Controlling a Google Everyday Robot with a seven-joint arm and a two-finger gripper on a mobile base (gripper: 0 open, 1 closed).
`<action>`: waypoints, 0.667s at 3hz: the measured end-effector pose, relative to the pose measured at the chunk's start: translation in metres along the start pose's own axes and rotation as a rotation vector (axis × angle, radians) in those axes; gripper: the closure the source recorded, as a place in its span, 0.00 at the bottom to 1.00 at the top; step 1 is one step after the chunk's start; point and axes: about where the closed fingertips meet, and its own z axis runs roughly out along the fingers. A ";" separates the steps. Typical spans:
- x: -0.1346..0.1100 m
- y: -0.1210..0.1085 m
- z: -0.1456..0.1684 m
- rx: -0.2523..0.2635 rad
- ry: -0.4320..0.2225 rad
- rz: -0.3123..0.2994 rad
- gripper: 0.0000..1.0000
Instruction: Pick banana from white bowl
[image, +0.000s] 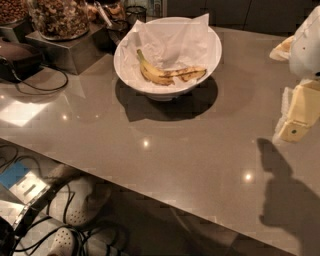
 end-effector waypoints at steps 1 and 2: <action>0.000 0.000 0.000 0.000 0.000 0.000 0.00; -0.007 -0.009 -0.003 -0.003 0.024 0.016 0.00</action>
Offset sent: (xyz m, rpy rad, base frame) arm 0.0189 0.0074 0.0120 -0.0468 0.0573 -0.0539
